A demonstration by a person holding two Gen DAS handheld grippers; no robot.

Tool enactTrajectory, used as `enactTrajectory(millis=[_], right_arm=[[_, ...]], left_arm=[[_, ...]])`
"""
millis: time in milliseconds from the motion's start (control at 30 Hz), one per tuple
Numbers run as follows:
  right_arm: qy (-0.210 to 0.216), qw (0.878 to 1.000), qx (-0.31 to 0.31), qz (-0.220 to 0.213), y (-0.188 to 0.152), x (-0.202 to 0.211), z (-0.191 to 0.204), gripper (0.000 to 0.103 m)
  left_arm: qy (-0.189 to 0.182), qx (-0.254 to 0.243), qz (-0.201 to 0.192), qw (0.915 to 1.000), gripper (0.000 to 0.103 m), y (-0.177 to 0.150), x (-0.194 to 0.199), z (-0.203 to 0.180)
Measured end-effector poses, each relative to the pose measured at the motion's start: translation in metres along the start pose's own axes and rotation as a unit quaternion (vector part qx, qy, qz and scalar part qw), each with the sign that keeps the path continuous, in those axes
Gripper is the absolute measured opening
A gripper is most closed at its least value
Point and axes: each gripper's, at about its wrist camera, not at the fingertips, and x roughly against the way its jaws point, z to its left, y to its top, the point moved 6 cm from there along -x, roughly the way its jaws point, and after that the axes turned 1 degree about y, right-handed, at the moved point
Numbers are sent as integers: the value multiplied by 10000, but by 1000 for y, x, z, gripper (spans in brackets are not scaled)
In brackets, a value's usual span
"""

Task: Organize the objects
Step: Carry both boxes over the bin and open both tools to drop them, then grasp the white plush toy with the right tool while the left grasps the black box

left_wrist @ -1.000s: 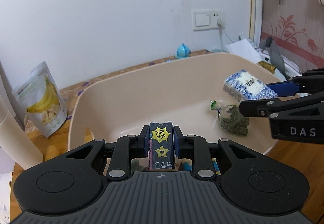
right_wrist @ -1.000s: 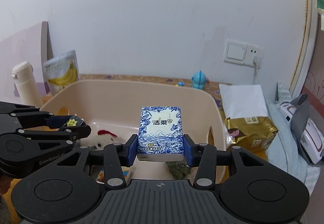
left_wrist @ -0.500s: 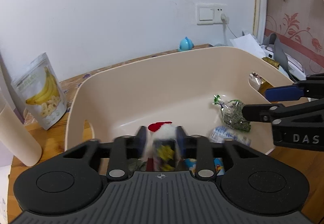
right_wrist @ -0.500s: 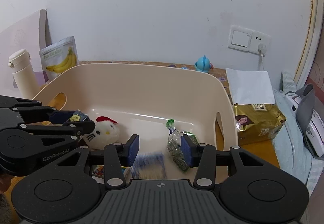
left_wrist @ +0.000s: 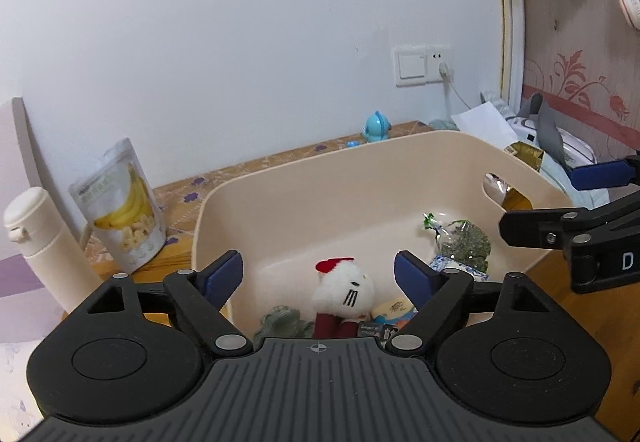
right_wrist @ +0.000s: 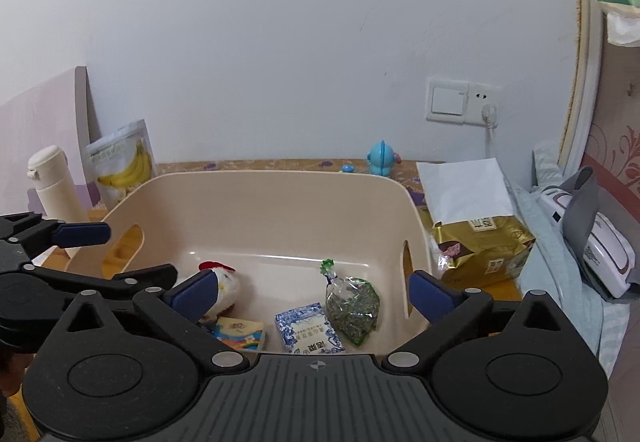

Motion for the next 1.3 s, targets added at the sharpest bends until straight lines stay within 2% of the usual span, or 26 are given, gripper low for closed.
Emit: enactTrajectory(millis=[233, 567, 1067, 1300], right_arm=[[29, 9999, -125, 36, -12, 18, -3, 103], [-18, 9997, -137, 218, -38, 27, 4, 103], [107, 9971, -92, 745, -89, 16, 30, 103], [192, 9956, -159, 909, -101, 7, 33, 103]], left_arm=[[77, -83, -131, 9998, 87, -10, 27, 9], [113, -110, 167, 9997, 87, -47, 42, 31], [-273, -227, 926, 9951, 87, -108, 11, 36], [-487, -262, 950, 9939, 87, -115, -7, 36]])
